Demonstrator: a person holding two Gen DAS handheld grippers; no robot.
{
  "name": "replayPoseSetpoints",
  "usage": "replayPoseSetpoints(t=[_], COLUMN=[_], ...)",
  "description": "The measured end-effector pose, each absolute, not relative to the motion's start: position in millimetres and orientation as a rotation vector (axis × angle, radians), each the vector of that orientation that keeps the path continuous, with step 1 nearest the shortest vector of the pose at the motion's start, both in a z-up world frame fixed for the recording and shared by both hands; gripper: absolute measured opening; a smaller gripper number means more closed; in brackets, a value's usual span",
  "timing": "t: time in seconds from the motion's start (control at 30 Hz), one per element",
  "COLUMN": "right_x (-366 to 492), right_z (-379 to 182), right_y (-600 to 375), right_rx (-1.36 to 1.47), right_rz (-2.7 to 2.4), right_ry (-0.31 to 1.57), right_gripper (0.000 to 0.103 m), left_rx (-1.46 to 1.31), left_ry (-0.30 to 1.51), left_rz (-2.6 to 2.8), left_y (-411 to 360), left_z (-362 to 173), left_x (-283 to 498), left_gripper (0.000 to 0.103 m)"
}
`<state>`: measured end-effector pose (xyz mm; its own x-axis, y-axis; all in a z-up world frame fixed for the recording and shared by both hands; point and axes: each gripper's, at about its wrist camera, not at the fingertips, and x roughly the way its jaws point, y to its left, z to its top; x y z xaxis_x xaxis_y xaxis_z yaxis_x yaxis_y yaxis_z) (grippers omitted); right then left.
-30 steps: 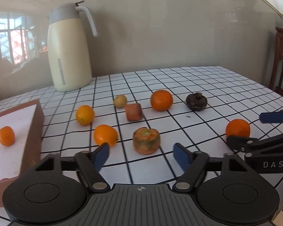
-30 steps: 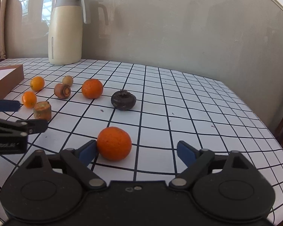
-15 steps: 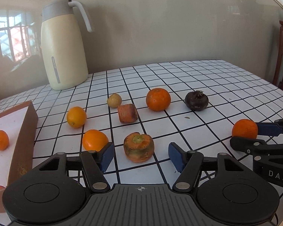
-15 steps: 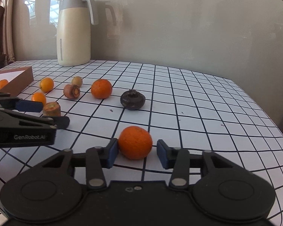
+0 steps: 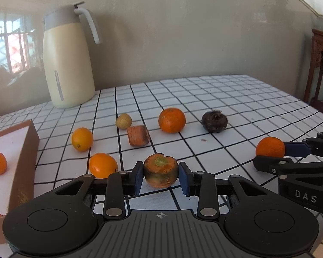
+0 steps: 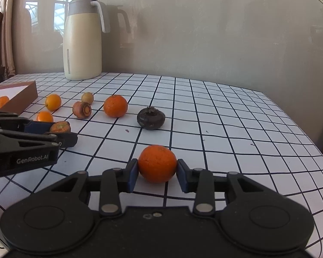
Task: Organize fruits
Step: 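Carry the held fruits over the cardboard tray with both tools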
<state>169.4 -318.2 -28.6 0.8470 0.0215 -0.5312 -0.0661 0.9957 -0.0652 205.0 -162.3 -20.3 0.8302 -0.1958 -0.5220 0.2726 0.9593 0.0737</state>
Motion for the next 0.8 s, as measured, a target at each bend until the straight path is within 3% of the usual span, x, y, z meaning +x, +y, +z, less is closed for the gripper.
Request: replayPoseSetpoints(t=[0.8], right_x=[134.3], right_z=[30.0], right_y=[-263.3], right_rx=[-0.101], right_rz=[0.149], right_ry=[0.426], right_gripper=[0.029], left_rx=[0.166], left_ry=[0.402], left_rz=[-0.157], left_y=[-80.8], left_z=[35.1], left_x=[128.3], left_gripper=[0.035])
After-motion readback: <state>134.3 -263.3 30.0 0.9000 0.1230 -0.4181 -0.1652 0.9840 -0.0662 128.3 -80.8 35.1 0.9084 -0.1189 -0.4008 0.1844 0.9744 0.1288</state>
